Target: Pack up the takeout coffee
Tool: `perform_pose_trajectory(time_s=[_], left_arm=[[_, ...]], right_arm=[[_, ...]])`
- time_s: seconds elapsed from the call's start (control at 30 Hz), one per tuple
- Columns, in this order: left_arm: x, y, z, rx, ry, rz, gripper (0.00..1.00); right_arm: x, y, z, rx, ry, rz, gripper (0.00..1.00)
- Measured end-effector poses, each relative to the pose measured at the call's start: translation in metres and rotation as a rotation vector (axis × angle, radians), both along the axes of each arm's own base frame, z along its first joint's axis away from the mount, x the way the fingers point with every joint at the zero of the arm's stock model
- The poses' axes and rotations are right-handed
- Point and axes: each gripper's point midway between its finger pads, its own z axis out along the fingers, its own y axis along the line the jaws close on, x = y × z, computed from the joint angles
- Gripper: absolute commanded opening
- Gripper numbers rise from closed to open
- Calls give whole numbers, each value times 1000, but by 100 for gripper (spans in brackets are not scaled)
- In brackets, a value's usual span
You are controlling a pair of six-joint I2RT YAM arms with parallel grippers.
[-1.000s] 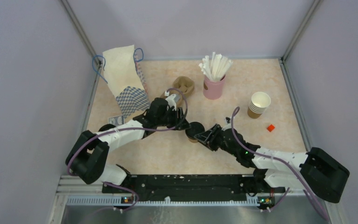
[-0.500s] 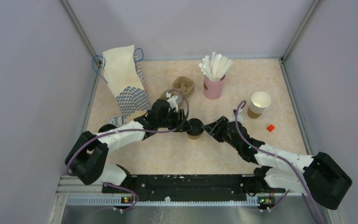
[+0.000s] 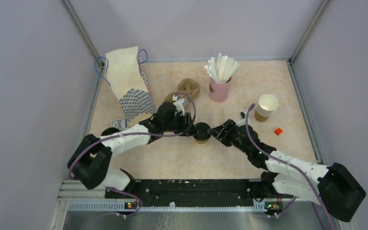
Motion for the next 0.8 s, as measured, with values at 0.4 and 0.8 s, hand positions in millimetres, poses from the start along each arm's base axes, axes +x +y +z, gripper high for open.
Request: perform_pose_trajectory(time_s=[0.4, 0.8], left_arm=[[-1, -1, 0, 6, 7, -5, 49], [5, -1, -2, 27, 9, 3, 49]], right_arm=[[-15, 18, -20, 84, 94, 56, 42], [-6, 22, -24, 163, 86, 12, 23]])
